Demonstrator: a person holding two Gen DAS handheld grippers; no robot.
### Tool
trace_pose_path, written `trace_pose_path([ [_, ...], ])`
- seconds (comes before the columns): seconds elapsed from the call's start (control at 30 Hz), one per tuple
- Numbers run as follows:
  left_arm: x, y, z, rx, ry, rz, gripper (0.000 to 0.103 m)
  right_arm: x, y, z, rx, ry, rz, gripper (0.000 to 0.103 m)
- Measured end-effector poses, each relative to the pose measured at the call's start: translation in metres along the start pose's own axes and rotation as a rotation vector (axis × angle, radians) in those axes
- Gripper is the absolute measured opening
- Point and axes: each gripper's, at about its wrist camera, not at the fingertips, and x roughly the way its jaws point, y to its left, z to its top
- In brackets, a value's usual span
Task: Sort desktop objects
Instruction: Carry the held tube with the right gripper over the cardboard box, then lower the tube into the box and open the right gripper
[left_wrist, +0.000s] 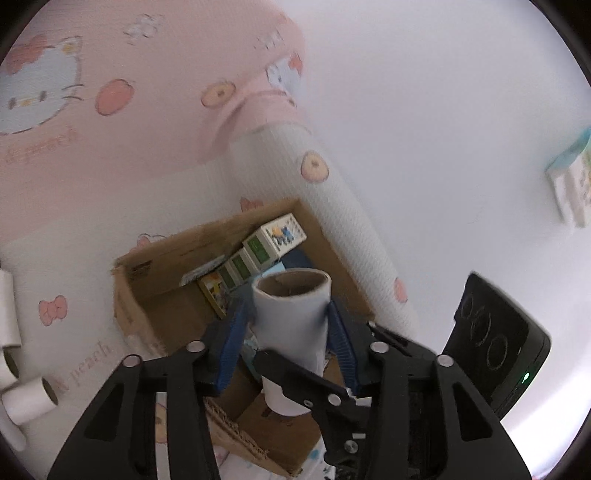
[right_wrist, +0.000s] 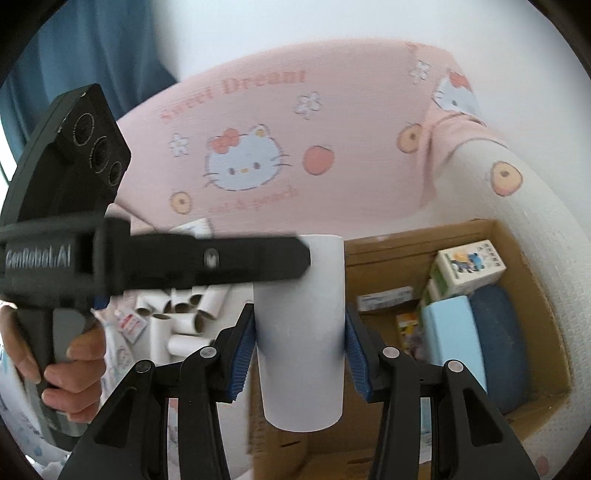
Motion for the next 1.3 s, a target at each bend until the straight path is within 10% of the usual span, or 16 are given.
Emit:
trace_pose_path([
  [0.5,0.068,0.033,0.010,-0.038,0.213,0.315,0.045,0.085,-0.052,-0.005,0.157,0.251,0.070,0.043],
  [0.83,0.036,0.068,0.008,-0.156,0.125,0.197,0.019,0.145,-0.053,-0.003,0.110,0.433,0.066,0.043],
  [1.3,-0.007,0.070,0.009,-0.099,0.023,0.144,0.018,0.216,-0.059,-0.013,0.129,0.709,0.079,0.043],
])
